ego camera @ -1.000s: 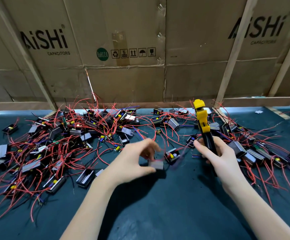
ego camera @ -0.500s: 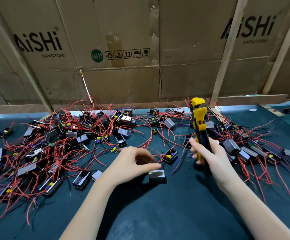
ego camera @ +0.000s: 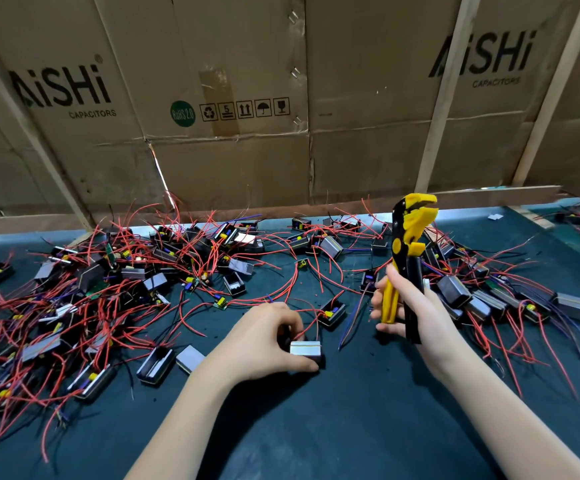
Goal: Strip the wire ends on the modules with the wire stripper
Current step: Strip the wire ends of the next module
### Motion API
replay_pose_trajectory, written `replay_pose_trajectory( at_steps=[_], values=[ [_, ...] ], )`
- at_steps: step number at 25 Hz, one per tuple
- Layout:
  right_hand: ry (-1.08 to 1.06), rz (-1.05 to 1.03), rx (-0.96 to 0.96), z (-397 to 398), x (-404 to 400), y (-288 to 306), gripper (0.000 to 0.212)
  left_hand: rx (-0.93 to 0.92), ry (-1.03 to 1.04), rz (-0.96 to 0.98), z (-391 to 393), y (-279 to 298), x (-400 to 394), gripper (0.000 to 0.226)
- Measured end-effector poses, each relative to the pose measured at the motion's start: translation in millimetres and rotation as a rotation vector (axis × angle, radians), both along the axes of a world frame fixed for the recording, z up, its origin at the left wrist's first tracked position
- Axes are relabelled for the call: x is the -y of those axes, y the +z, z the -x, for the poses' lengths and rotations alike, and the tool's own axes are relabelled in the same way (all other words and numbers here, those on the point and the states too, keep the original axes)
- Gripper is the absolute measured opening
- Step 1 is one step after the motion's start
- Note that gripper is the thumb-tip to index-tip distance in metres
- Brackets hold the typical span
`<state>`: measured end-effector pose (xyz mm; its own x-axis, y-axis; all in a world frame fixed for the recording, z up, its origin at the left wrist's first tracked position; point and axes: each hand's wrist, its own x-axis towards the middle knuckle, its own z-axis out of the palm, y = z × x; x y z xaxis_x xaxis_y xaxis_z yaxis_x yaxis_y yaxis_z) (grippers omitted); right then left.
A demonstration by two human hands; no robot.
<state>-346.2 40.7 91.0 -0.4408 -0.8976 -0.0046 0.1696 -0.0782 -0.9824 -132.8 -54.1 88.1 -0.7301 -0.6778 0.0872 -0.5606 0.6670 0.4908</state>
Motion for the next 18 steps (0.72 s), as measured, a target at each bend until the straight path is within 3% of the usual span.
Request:
replay_pose_trajectory(
  at_steps=[3,5,7,11,12,15,16,18],
  values=[
    [-0.012,0.010,0.057,3.1,-1.4,0.8,0.048,-0.184,0.012,-0.249,-9.3,11.6,4.7,0.032],
    [-0.021,0.023,0.089,4.0,-2.4,2.0,0.045,-0.346,0.029,-0.433,-24.2,21.0,9.7,0.042],
    [-0.027,0.035,0.105,4.3,-3.0,3.3,0.043,-0.485,0.011,-0.492,-40.4,28.5,15.4,0.046],
    [-0.011,0.023,0.089,3.7,-2.5,3.3,0.043,-0.678,0.194,-0.209,-62.5,31.0,29.4,0.027],
    [-0.007,0.017,0.084,3.2,-2.4,3.1,0.043,-0.607,0.294,-0.072,-64.2,26.9,33.9,0.027],
    [-0.003,0.012,0.079,3.2,-2.1,2.0,0.043,-0.147,0.584,0.251,-59.0,13.6,38.5,0.029],
    [-0.003,0.011,0.075,3.5,-2.0,1.9,0.041,-0.078,0.670,0.311,-54.0,9.8,37.5,0.036],
    [0.000,0.005,0.065,3.6,-2.1,1.9,0.039,-0.181,0.662,0.415,-38.5,6.3,31.4,0.043]
  ],
)
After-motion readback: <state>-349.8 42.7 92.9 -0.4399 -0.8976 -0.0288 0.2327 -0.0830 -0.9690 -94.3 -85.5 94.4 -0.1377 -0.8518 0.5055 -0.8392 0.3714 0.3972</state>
